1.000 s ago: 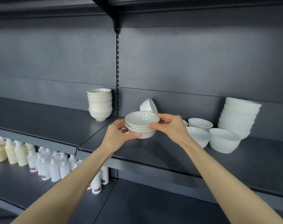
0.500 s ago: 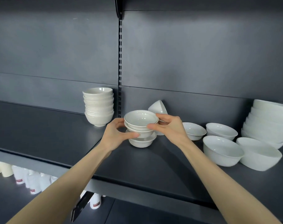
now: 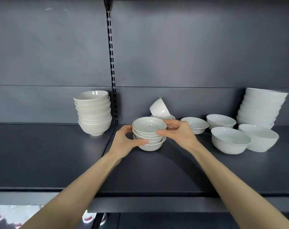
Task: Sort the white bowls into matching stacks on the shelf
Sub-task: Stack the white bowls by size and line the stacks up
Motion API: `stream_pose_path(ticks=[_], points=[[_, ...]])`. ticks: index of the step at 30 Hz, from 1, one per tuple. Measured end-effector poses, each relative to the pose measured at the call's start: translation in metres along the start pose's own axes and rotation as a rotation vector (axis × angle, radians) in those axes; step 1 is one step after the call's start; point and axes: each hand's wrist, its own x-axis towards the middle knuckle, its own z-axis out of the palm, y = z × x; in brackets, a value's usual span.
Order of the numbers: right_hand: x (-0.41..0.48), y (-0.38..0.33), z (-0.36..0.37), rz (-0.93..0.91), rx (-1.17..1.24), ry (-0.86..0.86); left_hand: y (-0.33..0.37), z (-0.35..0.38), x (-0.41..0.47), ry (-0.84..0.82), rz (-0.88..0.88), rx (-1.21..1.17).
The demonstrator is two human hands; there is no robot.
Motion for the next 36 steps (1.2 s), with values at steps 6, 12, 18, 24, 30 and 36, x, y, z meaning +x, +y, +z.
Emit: stream_pose_path(ticks=[6, 12, 18, 24, 30, 36], points=[[-0.007, -0.004, 0.003, 0.013, 0.004, 0.027, -0.005, 0.001, 0.003, -0.039, -0.015, -0.062], [-0.008, -0.004, 0.005, 0.027, 0.000, 0.058, -0.007, 0.003, 0.001, -0.101, -0.066, -0.212], [-0.010, -0.002, 0.005, 0.079, 0.000, 0.058, -0.008, 0.002, -0.002, -0.150, -0.088, -0.248], [-0.010, -0.004, 0.006, 0.110, -0.034, 0.065, -0.006, -0.001, -0.004, -0.161, -0.067, -0.160], [-0.013, -0.011, 0.007, 0.160, -0.243, 0.056, 0.002, -0.003, -0.016, -0.101, -0.032, 0.163], [-0.026, -0.015, -0.011, 0.087, -0.522, 0.059, 0.014, 0.006, -0.047, 0.041, -0.056, 0.376]])
